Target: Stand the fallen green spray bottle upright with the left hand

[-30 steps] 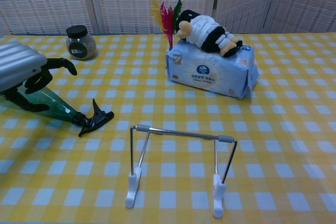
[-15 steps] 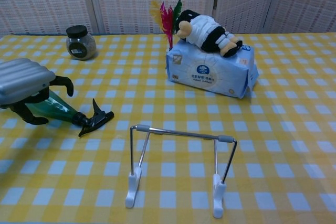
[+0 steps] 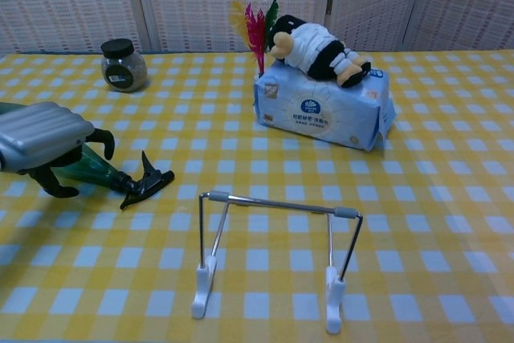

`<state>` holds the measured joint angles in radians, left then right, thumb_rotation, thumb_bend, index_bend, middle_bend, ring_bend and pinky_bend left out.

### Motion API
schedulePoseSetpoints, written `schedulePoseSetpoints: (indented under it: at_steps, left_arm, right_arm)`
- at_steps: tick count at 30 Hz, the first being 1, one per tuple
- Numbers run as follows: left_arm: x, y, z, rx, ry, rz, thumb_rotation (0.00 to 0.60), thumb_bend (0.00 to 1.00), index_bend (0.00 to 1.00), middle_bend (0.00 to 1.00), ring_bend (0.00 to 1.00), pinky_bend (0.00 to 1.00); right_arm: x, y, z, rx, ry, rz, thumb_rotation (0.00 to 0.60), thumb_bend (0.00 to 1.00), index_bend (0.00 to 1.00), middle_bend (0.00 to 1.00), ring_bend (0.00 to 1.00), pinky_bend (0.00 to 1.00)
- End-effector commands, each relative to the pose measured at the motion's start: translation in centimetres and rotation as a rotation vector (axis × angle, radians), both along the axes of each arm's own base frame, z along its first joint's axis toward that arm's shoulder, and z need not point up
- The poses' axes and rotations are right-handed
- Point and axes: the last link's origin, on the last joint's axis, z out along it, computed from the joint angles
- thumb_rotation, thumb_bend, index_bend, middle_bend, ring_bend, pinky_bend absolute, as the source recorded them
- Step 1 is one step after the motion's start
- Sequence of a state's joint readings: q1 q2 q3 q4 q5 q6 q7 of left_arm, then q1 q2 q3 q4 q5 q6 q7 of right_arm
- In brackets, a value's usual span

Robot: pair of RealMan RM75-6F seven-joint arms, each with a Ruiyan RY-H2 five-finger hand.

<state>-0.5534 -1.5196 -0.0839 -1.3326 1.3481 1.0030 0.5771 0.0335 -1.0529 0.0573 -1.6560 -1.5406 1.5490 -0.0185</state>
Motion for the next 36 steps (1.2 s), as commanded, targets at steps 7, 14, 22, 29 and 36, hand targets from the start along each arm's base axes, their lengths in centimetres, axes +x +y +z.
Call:
schedulePoseSetpoints:
  at_steps: [7, 14, 22, 29, 36]
  left_arm:
    - [0.2, 0.0, -1.0, -0.009, -0.002, -0.015, 0.600, 0.24, 0.40, 1.00, 1.00, 1.00]
    - [0.0, 0.4, -1.5, 0.002, 0.010, -0.020, 0.600, 0.24, 0.42, 1.00, 1.00, 1.00]
    - [-0.6, 0.8, -1.6, 0.018, 0.022, -0.024, 0.600, 0.26, 0.48, 1.00, 1.00, 1.00]
    - [-0.9, 1.0, -1.5, 0.035, 0.029, -0.023, 0.600, 0.40, 0.53, 1.00, 1.00, 1.00]
    - [-0.5, 0.9, -1.1, 0.060, -0.016, -0.035, 0.600, 0.43, 0.60, 1.00, 1.00, 1.00]
  right_arm:
    - [0.0, 0.1, -0.1, 0.013, -0.004, -0.001, 0.600, 0.36, 0.00, 0.00, 0.00, 0.00]
    - [0.1, 0.1, -0.2, 0.021, 0.000, 0.002, 0.600, 0.36, 0.00, 0.00, 0.00, 0.00]
    - [0.0, 0.0, -0.4, 0.031, 0.005, -0.003, 0.600, 0.36, 0.00, 0.00, 0.00, 0.00]
    - [0.0, -0.1, -0.6, 0.040, 0.008, -0.008, 0.600, 0.36, 0.00, 0.00, 0.00, 0.00]
    - [0.0, -0.1, -0.6, 0.040, 0.004, -0.009, 0.600, 0.36, 0.00, 0.00, 0.00, 0.00]
